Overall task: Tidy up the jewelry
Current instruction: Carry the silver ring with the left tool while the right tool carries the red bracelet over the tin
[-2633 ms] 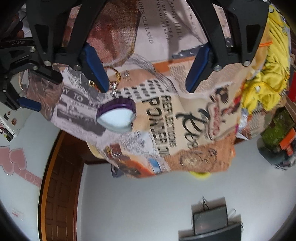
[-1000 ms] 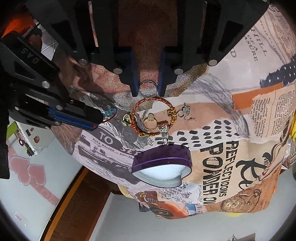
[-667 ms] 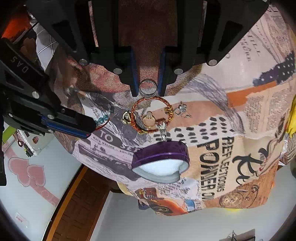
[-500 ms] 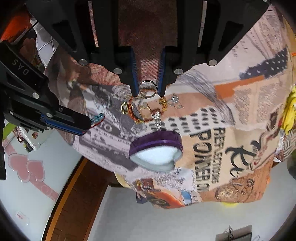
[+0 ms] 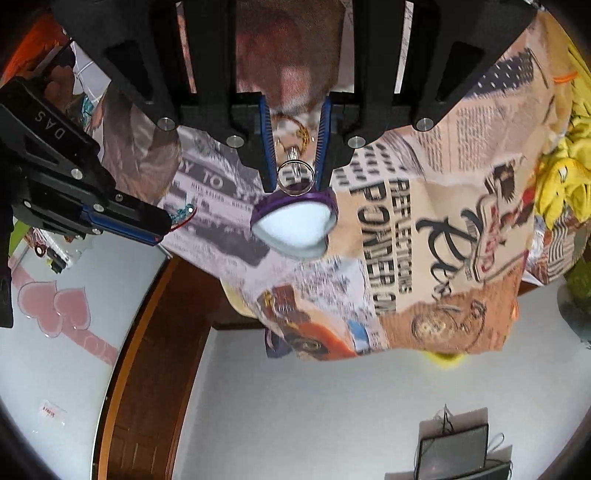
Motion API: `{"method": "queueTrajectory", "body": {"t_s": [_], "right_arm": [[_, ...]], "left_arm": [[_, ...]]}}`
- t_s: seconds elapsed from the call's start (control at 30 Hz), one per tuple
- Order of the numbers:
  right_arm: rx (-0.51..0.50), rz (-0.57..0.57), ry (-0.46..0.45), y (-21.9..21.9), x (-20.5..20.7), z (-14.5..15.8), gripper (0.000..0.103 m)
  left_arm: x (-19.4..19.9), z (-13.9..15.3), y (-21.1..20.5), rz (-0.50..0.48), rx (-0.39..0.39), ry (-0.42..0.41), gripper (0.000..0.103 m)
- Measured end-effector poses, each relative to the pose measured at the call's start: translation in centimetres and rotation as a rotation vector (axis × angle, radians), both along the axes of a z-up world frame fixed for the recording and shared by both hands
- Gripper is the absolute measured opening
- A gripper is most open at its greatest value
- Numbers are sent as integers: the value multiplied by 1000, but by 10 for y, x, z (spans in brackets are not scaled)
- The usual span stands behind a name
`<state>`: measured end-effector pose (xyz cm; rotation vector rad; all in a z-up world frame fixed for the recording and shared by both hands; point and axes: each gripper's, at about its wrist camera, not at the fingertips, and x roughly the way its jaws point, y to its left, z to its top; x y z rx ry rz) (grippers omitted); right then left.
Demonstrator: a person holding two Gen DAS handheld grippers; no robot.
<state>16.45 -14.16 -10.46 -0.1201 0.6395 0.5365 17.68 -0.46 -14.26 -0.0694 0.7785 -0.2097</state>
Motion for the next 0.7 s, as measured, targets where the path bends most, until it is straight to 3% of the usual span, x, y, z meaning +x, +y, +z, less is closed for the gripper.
{"method": "queueTrajectory", "body": {"t_s": [0.37,0.7], "right_arm": [[37,-23,-44,2,18,11,7],[50,-46,-34,5,49,3,7]], "left_arm": [[24,10,3,0,19,-53,20],[61,-16,0,-11,41,-7,20]]}}
